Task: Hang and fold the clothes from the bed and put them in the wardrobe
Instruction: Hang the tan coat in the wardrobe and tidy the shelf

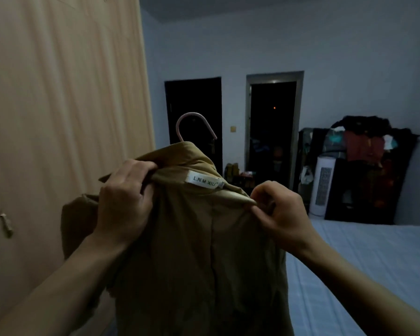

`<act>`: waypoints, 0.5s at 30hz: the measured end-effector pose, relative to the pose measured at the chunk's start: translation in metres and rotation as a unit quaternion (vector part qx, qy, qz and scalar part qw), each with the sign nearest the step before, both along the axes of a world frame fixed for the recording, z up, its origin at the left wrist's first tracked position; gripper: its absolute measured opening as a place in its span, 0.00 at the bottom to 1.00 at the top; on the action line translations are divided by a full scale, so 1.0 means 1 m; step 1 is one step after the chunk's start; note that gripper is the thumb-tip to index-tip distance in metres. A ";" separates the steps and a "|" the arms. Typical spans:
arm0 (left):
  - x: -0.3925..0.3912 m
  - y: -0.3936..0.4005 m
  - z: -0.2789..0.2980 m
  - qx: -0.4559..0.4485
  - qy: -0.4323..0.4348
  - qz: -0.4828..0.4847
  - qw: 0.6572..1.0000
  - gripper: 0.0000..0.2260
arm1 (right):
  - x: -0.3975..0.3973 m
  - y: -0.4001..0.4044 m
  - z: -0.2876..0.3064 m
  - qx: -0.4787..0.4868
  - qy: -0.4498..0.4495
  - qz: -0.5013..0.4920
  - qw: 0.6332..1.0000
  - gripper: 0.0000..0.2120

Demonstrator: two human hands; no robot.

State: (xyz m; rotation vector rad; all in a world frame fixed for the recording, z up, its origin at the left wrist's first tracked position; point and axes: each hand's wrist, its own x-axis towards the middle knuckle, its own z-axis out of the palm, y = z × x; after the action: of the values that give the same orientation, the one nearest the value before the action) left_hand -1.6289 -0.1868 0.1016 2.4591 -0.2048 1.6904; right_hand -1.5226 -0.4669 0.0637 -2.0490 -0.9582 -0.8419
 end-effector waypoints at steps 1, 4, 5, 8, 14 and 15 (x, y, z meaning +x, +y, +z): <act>-0.014 0.003 0.006 0.003 -0.007 0.001 1.000 0.12 | -0.016 0.002 0.009 0.006 -0.011 0.007 1.000 0.09; -0.056 0.018 0.013 0.003 -0.020 0.010 1.000 0.12 | -0.061 0.014 0.025 0.012 -0.007 0.046 0.999 0.08; -0.069 0.025 0.013 -0.004 -0.021 0.011 1.000 0.12 | -0.075 0.021 0.027 0.006 0.001 0.052 0.999 0.08; -0.110 0.051 0.011 -0.031 -0.025 0.008 0.999 0.12 | -0.110 0.051 0.022 -0.022 0.010 0.013 1.000 0.10; -0.193 0.094 -0.008 -0.058 -0.047 -0.003 0.997 0.10 | -0.173 0.111 0.025 -0.030 -0.045 -0.015 0.998 0.10; -0.206 0.098 -0.013 -0.064 -0.048 -0.003 0.997 0.10 | -0.183 0.118 0.026 -0.038 -0.032 0.014 0.999 0.09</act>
State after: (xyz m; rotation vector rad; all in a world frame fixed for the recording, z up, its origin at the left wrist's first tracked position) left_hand -1.8347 -0.0887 0.0891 2.2873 -0.1102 1.7628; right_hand -1.7056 -0.3492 0.0902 -2.0784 -1.0664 -0.8726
